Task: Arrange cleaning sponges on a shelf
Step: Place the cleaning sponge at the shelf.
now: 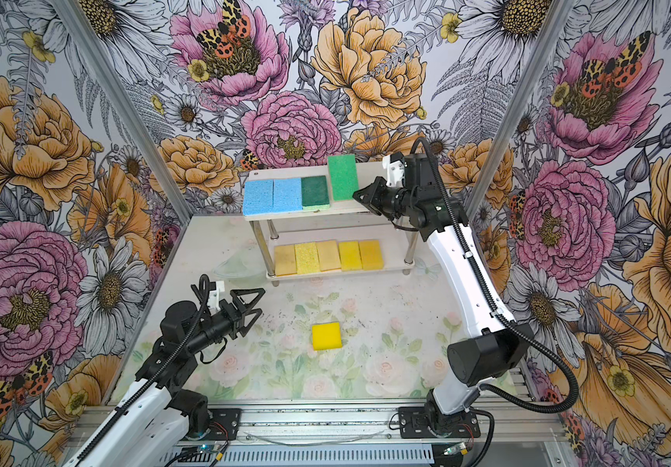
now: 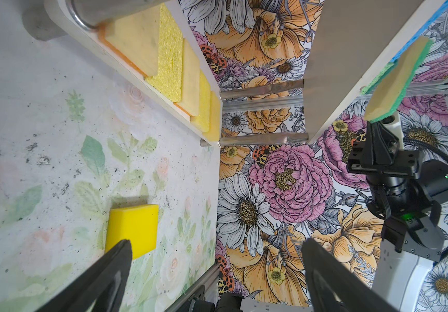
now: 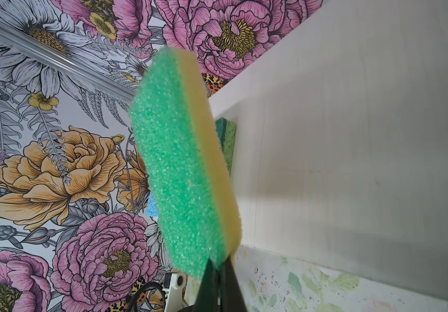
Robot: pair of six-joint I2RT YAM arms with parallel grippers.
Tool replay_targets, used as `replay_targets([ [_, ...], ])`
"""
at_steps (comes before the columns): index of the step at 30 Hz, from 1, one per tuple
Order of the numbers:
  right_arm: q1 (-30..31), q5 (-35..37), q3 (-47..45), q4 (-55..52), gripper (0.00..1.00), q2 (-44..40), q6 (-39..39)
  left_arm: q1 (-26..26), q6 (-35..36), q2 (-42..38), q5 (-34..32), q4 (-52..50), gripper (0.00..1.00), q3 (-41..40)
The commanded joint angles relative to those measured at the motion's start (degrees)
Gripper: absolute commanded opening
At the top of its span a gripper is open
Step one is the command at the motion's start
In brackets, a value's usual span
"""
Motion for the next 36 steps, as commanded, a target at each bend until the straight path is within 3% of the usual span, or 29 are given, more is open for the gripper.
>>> replay_targets([
  [1,-0.39,-0.93,1.87,-0.44,0.0,1.34,-0.74,0.74,0.15,-1.12,1.27,1.71,0.99,-1.12],
  [24,-0.6,0.51,3.19,-0.44,0.0,4.85,-1.13,4.46,-0.89,-1.99,3.65,2.19,0.99,-2.86],
  [30,-0.6,0.73,3.1,-0.44,0.16,4.66,-1.11,4.57,-0.85,-1.55,3.9,2.39,0.99,-2.65],
  [36,-0.61,1.07,2.91,-0.39,0.24,4.23,-1.18,4.61,-0.84,-1.61,4.0,2.43,0.99,-2.56],
])
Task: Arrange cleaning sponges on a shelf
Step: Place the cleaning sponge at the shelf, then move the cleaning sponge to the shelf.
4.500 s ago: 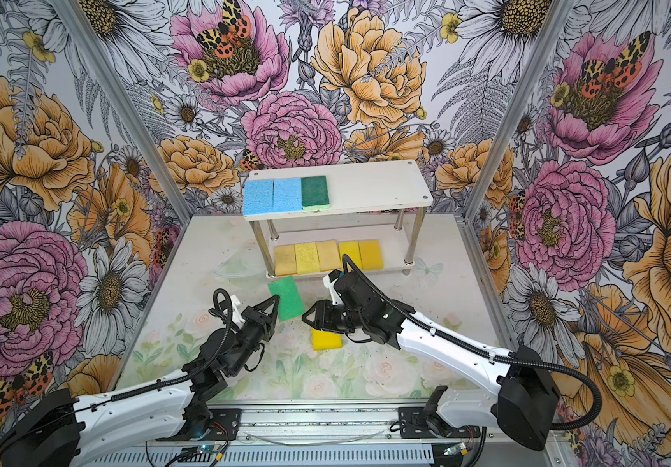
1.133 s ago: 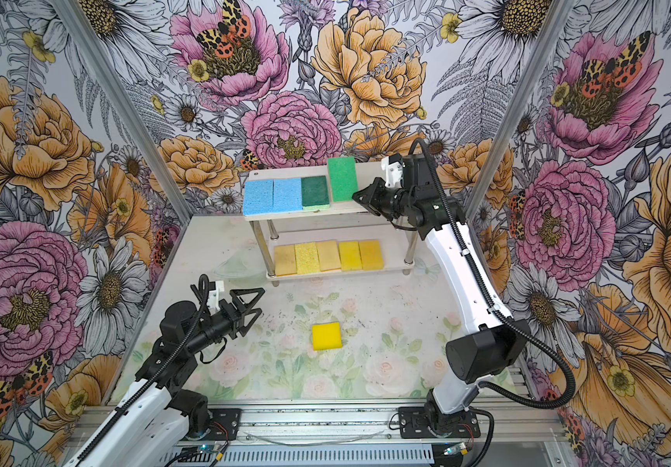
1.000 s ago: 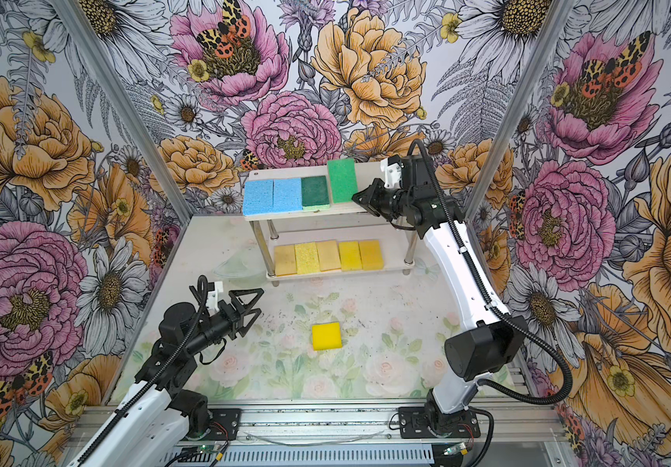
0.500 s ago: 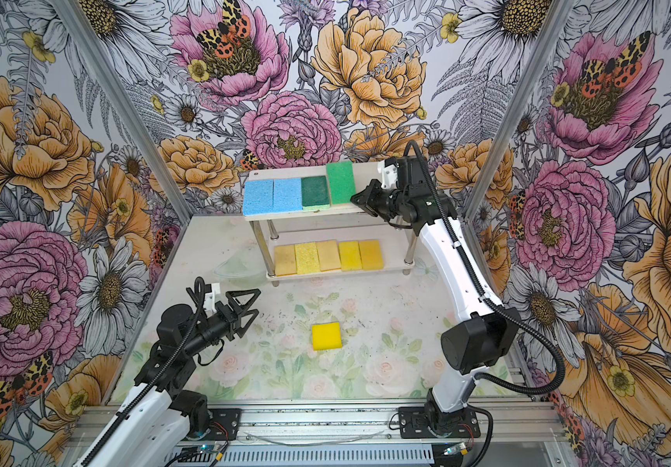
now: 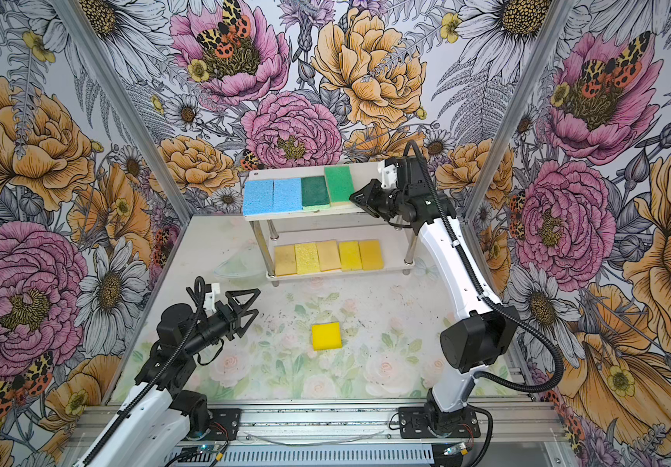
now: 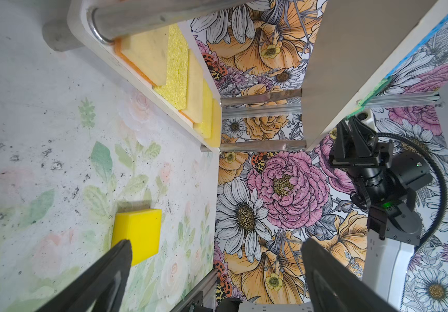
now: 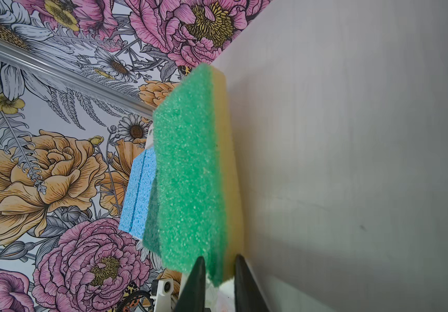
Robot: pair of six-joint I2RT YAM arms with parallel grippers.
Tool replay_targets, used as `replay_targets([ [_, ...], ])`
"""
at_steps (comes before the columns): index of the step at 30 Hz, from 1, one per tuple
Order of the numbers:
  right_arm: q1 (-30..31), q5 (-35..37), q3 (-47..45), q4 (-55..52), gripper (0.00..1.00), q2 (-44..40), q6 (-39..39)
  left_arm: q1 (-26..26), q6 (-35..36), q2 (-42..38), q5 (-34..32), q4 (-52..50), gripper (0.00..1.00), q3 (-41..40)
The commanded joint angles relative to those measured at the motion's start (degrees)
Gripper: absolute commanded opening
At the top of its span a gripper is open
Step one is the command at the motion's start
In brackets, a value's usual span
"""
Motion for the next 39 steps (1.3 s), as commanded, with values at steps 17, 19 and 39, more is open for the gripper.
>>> replay_targets([
  [17,-0.56,4.34,-1.89,0.13,0.36,-5.11,-0.95,0.59,-0.43,0.13,1.3,1.85,0.99,-0.86],
  [19,-0.41,3.72,-1.5,0.29,0.37,-4.95,-0.8,0.63,-0.45,0.18,1.3,1.84,0.99,-0.86],
  [39,0.8,2.12,2.17,0.11,0.26,0.47,-1.33,2.67,-0.74,-1.4,2.68,0.91,0.99,-1.81],
])
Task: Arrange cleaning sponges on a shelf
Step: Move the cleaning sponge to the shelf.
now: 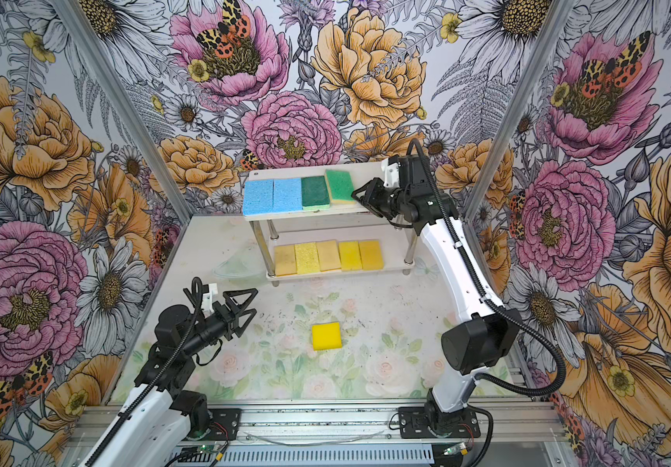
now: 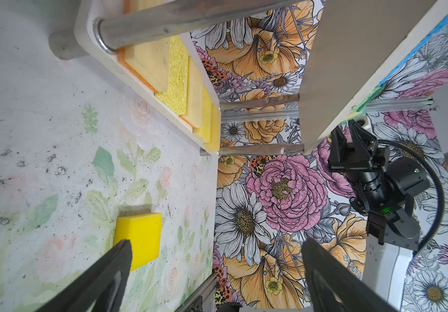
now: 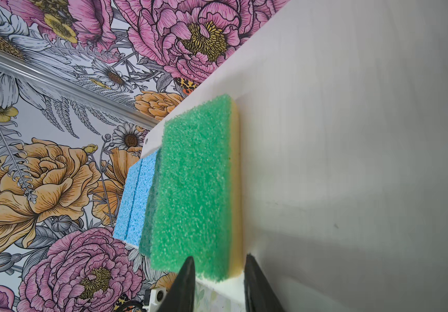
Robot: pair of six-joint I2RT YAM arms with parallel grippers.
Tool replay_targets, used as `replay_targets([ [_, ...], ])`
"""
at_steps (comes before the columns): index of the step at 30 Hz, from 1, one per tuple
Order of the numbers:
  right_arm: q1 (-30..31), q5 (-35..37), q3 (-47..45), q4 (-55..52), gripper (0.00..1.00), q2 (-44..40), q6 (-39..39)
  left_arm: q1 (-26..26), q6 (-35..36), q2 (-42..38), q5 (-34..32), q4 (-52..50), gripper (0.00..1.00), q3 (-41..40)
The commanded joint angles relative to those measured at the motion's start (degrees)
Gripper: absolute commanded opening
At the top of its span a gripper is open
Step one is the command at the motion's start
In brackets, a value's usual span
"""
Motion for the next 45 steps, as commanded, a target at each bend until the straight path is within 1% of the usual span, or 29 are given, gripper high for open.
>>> replay_targets([
  [1,0.53,-0.77,2.28,0.11,0.23,0.94,-0.92,0.75,-0.67,-0.65,1.67,0.25,0.99,-1.03],
  [4,0.66,-0.54,2.58,0.11,0.15,1.09,-0.93,0.97,-0.7,-0.7,1.79,0.33,0.99,-1.18],
  [6,0.7,-0.3,2.71,0.11,0.14,0.99,-0.86,1.13,-0.74,-0.7,1.93,0.34,0.99,-1.33],
  [13,0.7,1.9,2.11,0.18,0.01,-0.17,-0.78,1.48,-0.74,-0.71,2.14,0.58,0.99,-1.56],
  [16,0.75,3.75,1.55,0.16,0.0,-1.25,-1.0,1.61,-0.75,-0.61,2.14,0.76,0.99,-1.8],
  [21,0.7,5.17,0.88,0.15,0.0,-2.15,-0.85,1.62,-0.76,-0.19,2.31,1.39,0.99,-1.8],
  [24,0.78,4.42,1.03,0.2,0.0,-1.95,-0.7,1.57,-0.82,0.09,2.4,1.47,0.99,-1.78],
  [28,0.8,3.27,1.13,0.2,0.03,-1.6,-0.58,1.57,-0.83,0.07,2.42,1.48,0.99,-1.86],
  [38,0.99,2.04,-0.18,0.11,0.03,-2.52,0.4,1.65,-0.74,0.61,2.48,1.74,0.99,-1.56],
  [39,0.97,1.92,-0.42,0.11,0.03,-2.54,0.38,1.65,-0.76,0.56,2.42,1.8,0.99,-1.54],
  [43,1.02,1.59,-1.3,0.12,0.12,-3.08,0.27,1.66,-0.7,0.6,2.48,1.74,0.99,-1.56],
  [45,1.05,1.09,-1.46,0.1,0.14,-3.24,0.1,1.7,-0.68,0.45,2.49,1.61,0.99,-1.54],
])
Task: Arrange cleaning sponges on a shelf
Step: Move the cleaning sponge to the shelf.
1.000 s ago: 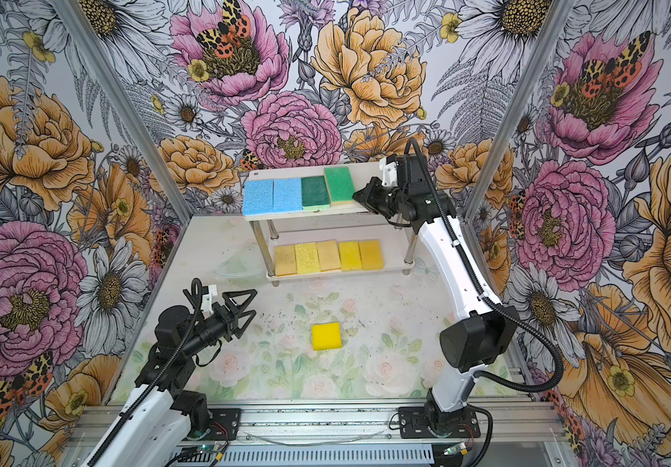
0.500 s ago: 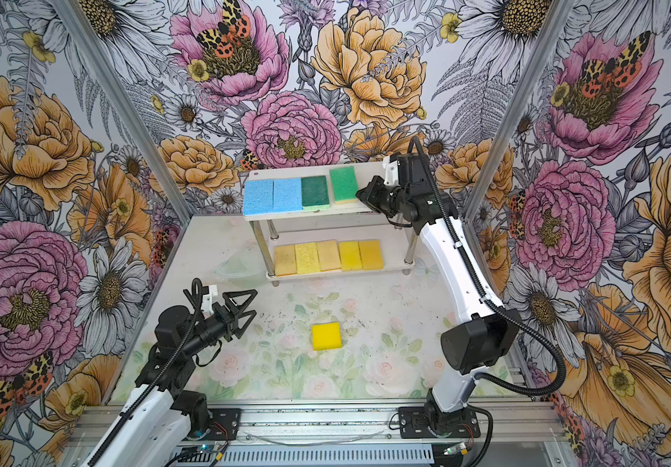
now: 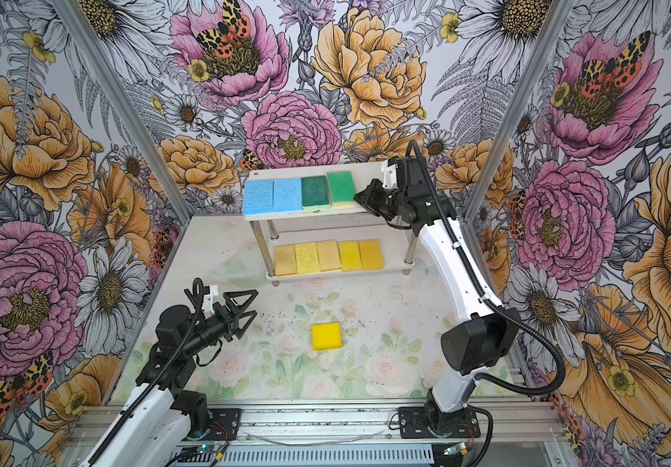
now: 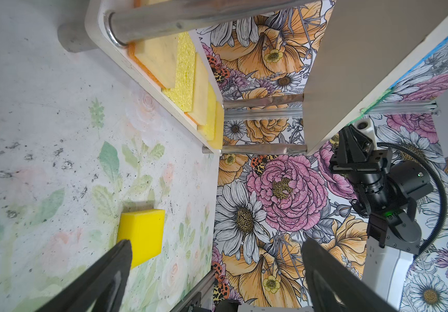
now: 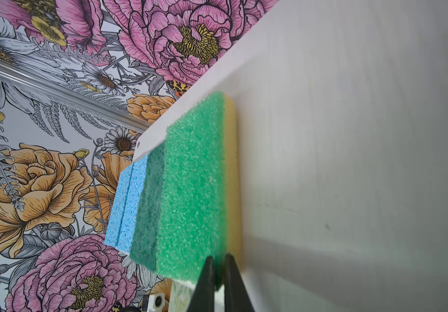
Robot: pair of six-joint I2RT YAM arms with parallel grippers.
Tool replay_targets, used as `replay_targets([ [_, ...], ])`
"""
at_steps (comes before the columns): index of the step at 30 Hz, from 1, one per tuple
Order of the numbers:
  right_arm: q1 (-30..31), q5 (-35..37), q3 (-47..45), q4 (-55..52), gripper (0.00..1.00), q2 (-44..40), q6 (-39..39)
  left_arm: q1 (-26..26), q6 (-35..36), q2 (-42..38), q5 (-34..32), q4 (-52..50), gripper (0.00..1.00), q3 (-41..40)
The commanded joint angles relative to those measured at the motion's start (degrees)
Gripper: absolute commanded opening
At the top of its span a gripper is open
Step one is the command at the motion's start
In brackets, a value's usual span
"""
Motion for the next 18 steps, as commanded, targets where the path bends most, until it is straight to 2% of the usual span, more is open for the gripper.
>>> replay_targets([
  [1,0.45,-1.52,-0.67,0.06,0.16,-2.88,-0.18,0.63,-0.07,-0.36,0.78,1.03,0.99,-0.7],
  [11,-0.04,-0.75,-0.33,0.09,0.41,-4.35,-0.82,0.67,-0.01,-0.4,0.94,1.07,0.99,-0.49],
  [18,-0.65,-1.5,4.87,0.06,0.43,0.09,-2.19,0.69,0.29,-0.3,1.09,0.97,0.99,-0.74],
])
